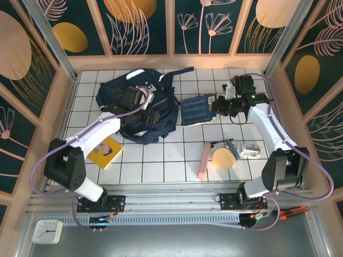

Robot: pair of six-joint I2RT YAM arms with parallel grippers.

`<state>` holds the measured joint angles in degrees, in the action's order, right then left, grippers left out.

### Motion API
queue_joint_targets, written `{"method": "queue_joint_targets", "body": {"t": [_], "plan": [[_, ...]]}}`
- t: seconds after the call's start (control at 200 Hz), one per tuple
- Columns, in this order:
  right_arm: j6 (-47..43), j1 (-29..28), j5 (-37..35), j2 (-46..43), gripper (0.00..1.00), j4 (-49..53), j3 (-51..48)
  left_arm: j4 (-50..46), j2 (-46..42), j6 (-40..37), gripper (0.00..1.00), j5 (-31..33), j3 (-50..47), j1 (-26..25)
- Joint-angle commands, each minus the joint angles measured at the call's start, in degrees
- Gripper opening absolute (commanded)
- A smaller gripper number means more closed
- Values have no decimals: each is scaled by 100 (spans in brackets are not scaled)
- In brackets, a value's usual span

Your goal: Pack the student bag

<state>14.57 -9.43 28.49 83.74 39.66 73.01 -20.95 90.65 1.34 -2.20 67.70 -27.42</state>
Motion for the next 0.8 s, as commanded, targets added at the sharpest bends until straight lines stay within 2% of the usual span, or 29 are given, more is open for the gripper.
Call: {"method": "queue_joint_targets", "body": {"t": [0.0, 0.215, 0.32, 0.375, 0.445, 0.485, 0.525, 0.545, 0.565, 0.58, 0.586, 0.796], "plan": [[202, -32, 103, -78, 0, -238, 100, 89, 293, -689, 84, 91, 380, -113], [170, -22, 192, -19, 0, -324, 171, -74, 1126, -1028, 83, 215, 760, -171], [221, -28, 286, 45, 0, -378, 203, -185, 1500, -1168, 82, 543, 980, -194], [271, -31, 337, 45, 0, -460, 184, -168, 1667, -1162, 78, 940, 1075, -194], [347, -50, 372, 11, 0, -563, 145, -224, 1910, -1301, 75, 1083, 1231, -194], [383, -68, 389, -15, 0, -607, 126, -242, 2064, -1300, 69, 1294, 1337, -194], [429, -83, 423, -41, 0, -655, 90, -301, 2183, -1307, 55, 1420, 1464, -194], [468, -91, 435, -57, 0, -669, 77, -353, 2248, -1326, 42, 1419, 1546, -194], [487, -96, 452, -73, 0, -690, 65, -401, 2309, -1336, 23, 1401, 1622, -189], [512, -98, 460, -74, 0, -693, 45, -441, 2355, -1307, 1, 1429, 1688, -193], [512, -100, 462, -88, 0, -695, 41, -452, 2362, -1292, 0, 1439, 1717, -193], [1087, -138, 559, -344, 0, -711, -531, -1128, 2092, -567, 0, 1098, 2971, -176]]}}
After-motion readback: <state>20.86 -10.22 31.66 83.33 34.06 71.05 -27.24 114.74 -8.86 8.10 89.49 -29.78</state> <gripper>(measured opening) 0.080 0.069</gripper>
